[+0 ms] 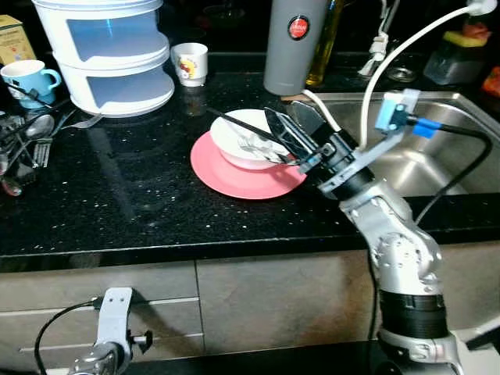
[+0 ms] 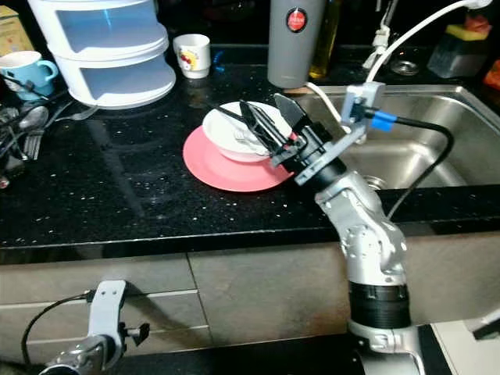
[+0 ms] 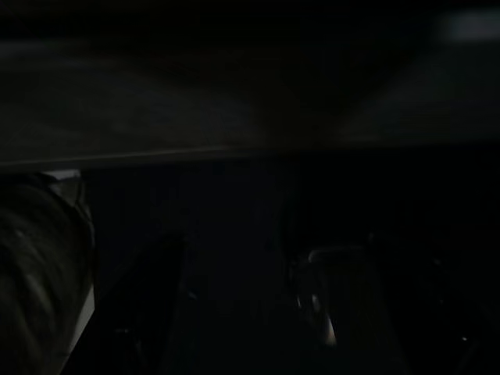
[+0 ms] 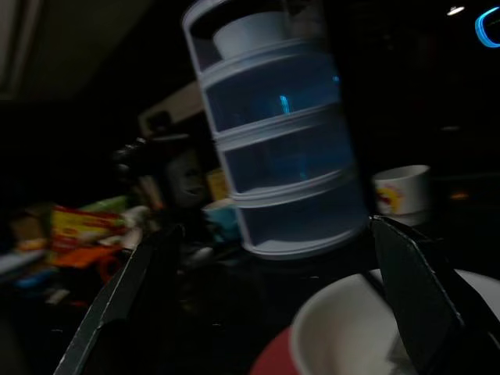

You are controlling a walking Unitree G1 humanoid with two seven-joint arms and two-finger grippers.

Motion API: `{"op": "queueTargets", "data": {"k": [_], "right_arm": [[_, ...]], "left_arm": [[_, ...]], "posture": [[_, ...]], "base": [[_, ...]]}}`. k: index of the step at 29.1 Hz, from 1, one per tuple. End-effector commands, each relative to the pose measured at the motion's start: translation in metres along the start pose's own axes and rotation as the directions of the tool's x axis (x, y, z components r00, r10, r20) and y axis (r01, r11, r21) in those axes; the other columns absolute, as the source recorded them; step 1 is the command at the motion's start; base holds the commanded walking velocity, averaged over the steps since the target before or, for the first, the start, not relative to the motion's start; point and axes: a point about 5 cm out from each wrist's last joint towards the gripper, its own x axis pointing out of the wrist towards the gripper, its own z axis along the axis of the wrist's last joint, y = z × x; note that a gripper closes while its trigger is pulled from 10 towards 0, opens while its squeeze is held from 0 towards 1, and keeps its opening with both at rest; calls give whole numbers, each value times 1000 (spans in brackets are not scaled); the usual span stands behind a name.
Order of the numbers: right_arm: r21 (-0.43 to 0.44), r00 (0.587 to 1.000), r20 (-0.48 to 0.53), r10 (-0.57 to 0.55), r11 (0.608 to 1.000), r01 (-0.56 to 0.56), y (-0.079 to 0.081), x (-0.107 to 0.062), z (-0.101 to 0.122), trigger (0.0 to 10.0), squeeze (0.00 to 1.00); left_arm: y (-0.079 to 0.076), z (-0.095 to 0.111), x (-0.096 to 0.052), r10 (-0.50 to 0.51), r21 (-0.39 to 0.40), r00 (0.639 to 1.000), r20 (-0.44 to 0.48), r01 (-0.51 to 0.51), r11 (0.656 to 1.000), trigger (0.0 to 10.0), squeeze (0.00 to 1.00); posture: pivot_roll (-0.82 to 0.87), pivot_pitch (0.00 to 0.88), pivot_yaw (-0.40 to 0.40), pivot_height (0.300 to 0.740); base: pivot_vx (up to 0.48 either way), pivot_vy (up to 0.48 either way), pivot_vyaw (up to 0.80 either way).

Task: Kitchen organization

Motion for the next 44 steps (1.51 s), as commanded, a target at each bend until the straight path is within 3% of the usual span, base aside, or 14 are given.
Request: {"op": "queueTargets", "data": {"k": [1,13,17,24,28,32,42,44], "right_arm": [[-35,1000,-5,-28,999,28,-2,5,-1,10000,0],[-37,999,14,-49,998,49,0,16,-6,10000,0],[-39,999,14,-52,998,53,-1,17,-8,10000,0],[-43,998,17,-55,998,56,-1,18,-10,10000,0],[-38,999,14,-51,998,52,0,19,-11,10000,0],[-36,999,15,-47,998,47,0,19,-11,10000,0],[-36,999,14,-39,999,39,-1,21,-11,10000,0],[-45,999,14,-34,998,34,-1,23,-10,10000,0]], "left_arm": [[1,-5,0,1,2,999,-44,-1,1000,10000,0],[5,-4,-1,21,40,999,-38,-19,999,10000,0],[7,1,-2,33,102,999,-2,-32,994,10000,0],[7,4,-2,31,110,999,37,-35,993,10000,0],[1,0,-2,-67,93,998,-21,69,993,10000,0],[-3,-1,-2,-138,150,988,-70,147,978,10000,0],[-4,-1,-2,-153,105,987,-52,158,982,10000,0],[-5,0,-2,-164,128,985,-47,168,977,10000,0]], "posture": [[42,90,3,740],[58,113,5,740],[59,121,6,740],[59,126,7,740],[61,129,8,740],[62,131,6,740],[56,138,2,740],[36,140,10,740]], "base": [[0,0,0],[0,0,0],[0,0,0],[0,0,0],[0,0,0],[0,0,0],[0,0,0],[0,0,0]]}}
